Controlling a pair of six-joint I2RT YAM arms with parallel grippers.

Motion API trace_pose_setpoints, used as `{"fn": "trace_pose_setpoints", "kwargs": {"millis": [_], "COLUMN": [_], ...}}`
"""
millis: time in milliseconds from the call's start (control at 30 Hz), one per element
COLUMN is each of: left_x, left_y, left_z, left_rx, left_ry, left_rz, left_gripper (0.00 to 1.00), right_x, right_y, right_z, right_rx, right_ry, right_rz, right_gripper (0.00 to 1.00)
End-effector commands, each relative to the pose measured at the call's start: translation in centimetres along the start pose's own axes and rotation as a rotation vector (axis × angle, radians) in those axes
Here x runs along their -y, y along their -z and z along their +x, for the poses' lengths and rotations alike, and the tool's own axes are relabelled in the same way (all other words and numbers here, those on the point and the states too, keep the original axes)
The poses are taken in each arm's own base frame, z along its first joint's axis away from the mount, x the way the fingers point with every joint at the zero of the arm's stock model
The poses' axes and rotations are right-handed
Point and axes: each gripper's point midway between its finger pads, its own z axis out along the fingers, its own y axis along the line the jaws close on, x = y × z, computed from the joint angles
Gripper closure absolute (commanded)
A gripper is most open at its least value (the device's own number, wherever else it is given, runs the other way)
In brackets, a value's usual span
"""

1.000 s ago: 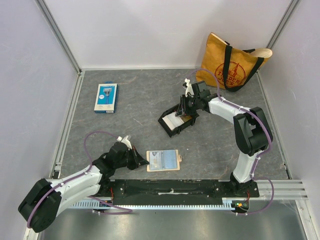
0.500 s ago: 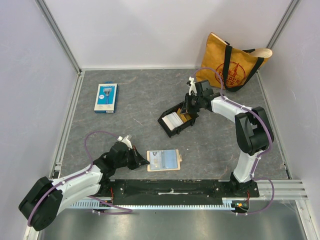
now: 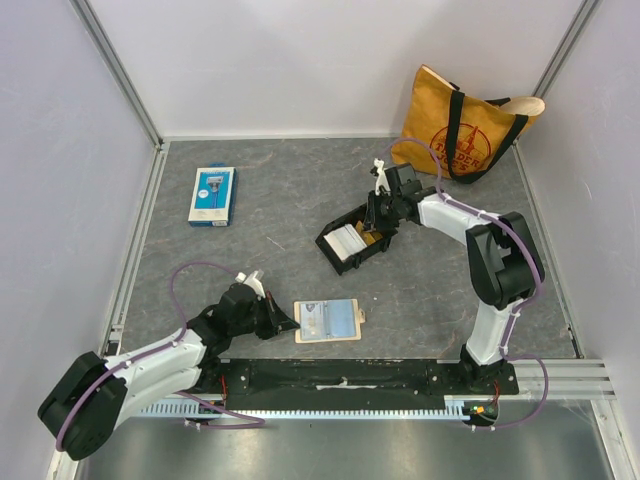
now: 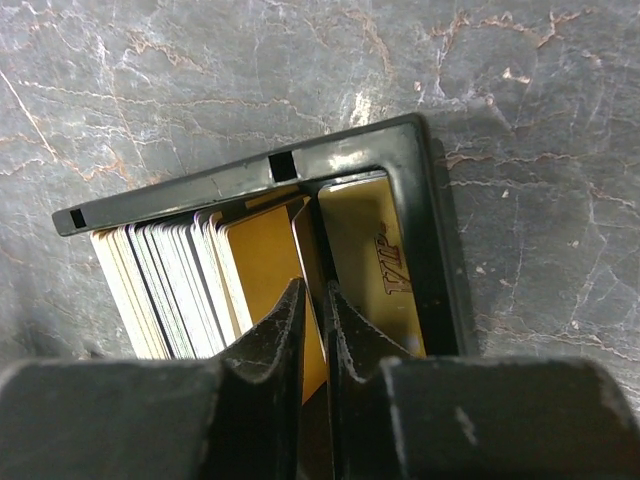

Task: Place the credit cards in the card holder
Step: Pick up the credit card from the storage box.

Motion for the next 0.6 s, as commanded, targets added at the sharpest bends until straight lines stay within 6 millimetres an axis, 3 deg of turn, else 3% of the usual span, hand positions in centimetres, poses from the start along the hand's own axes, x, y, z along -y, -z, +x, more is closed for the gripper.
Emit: {"fn": "trace_pose_setpoints", "kwargs": {"millis": [0,133,267,433,567], "left_x": [0.0,0.0,0.1,0.1,0.2], "left_y": [-0.1,-0.1,-0.1,0.0,0.0], "left_z": [-0.1,0.0,0.0,0.0,0.1], "left_rx": [-0.002,-0.004,-0.005,-0.004,-0.009], "left_ry": [-0.016,-0.016,-0.016,-0.016,-0.018], "left_rz": [-0.004,-0.002,0.002,0.004,0.008], "left_gripper": [0.98,0.98,0.98,0.98,0.98], "right_x": [-0.7,-0.6,-0.9,-1.5,-2.1], "right_y": [0.0,0.0,0.5,2.7,4.7], "right_z": [-0.3,-0.2,-0.9,-3.7,-5.7], "right_rx": [-0.005,-0.014,0.011,0.076,0.134], "right_ry": [0.073,0.104,0.141,0.207,0.240], "right_rz": [0.030,0.077,0.108,0.165,0.191], "right_gripper": [0.79,0.78,0.88,0.99,1.00]}}
